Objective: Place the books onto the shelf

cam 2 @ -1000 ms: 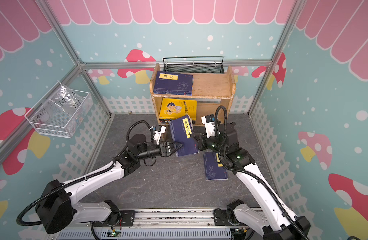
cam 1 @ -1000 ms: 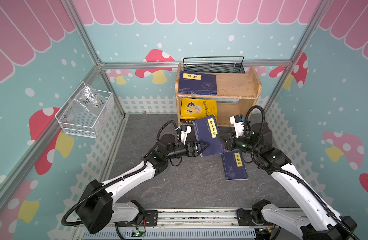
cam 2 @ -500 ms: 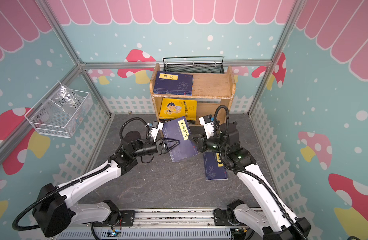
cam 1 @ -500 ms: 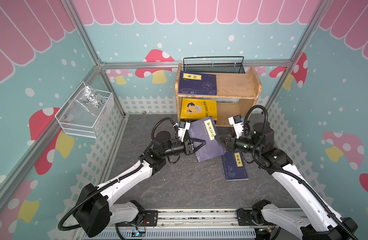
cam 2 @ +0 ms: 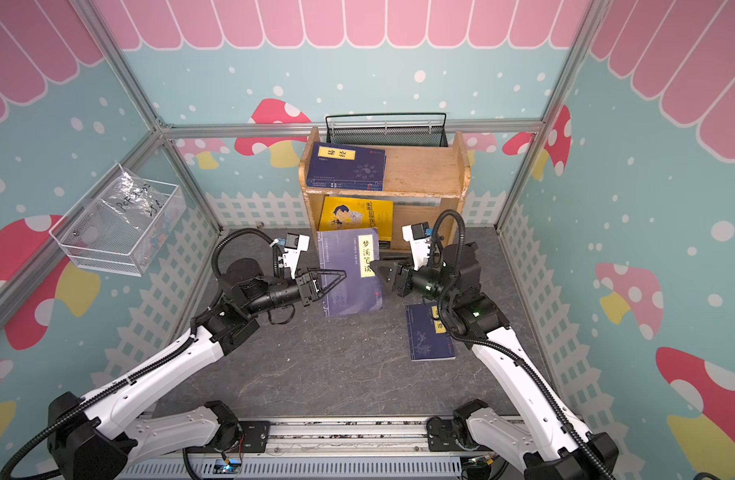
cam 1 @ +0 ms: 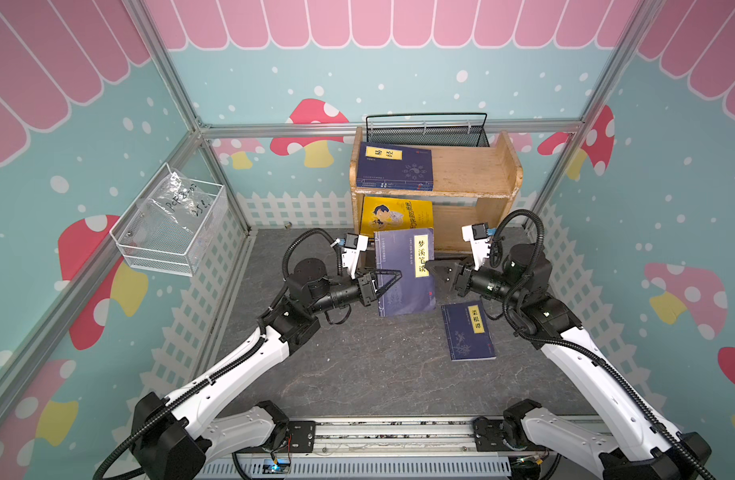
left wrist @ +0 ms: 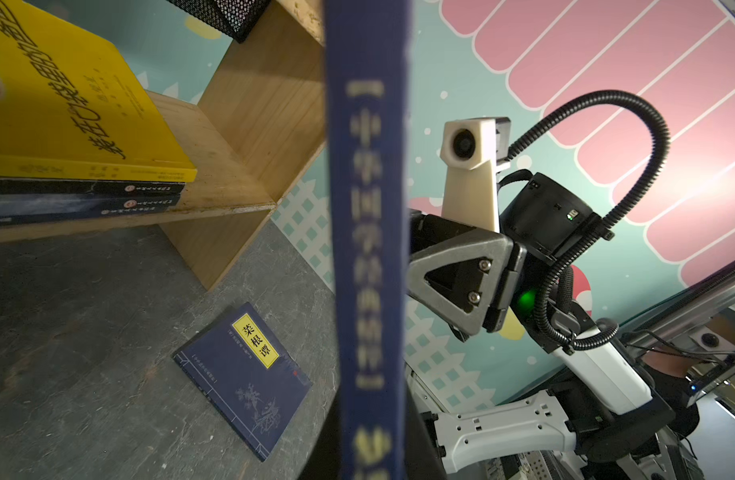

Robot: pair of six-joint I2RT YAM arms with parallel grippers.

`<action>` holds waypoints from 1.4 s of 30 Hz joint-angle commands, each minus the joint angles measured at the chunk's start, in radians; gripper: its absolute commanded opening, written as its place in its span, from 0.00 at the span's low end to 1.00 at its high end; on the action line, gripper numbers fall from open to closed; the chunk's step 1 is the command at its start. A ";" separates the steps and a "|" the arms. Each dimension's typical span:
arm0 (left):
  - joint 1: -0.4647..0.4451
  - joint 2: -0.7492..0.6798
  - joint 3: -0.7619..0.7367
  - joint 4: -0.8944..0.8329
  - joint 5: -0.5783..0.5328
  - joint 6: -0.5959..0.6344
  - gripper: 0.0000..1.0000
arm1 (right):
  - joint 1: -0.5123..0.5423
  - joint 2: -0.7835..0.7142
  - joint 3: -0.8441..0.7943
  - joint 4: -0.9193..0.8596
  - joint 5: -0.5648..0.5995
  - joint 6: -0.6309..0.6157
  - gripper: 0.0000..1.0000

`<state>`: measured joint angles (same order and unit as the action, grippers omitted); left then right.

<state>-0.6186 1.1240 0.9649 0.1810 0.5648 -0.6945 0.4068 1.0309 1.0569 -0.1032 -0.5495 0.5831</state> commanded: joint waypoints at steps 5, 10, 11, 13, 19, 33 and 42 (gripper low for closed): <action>0.005 -0.052 0.187 -0.208 -0.168 0.104 0.00 | -0.007 -0.057 -0.067 0.085 0.103 0.052 0.76; 0.013 -0.034 0.314 -0.202 -0.307 0.087 0.00 | -0.006 -0.078 -0.148 0.286 0.021 0.163 0.78; 0.011 -0.027 0.332 -0.182 -0.318 0.079 0.00 | -0.006 -0.078 -0.159 0.333 0.002 0.185 0.78; 0.013 -0.006 0.371 -0.132 -0.352 0.050 0.00 | -0.007 -0.070 -0.174 0.450 -0.032 0.243 0.79; 0.012 0.083 0.426 0.046 -0.441 -0.049 0.00 | -0.002 0.018 -0.172 0.831 -0.114 0.433 0.80; -0.030 0.219 0.485 0.238 -0.448 -0.097 0.00 | 0.078 0.299 0.014 1.136 -0.093 0.627 0.78; -0.059 0.237 0.484 0.236 -0.433 -0.097 0.03 | 0.089 0.350 0.038 1.166 -0.001 0.679 0.32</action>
<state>-0.6666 1.3640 1.4143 0.3592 0.1215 -0.7815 0.4931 1.3827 1.0752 1.0115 -0.5995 1.2304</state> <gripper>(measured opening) 0.105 0.353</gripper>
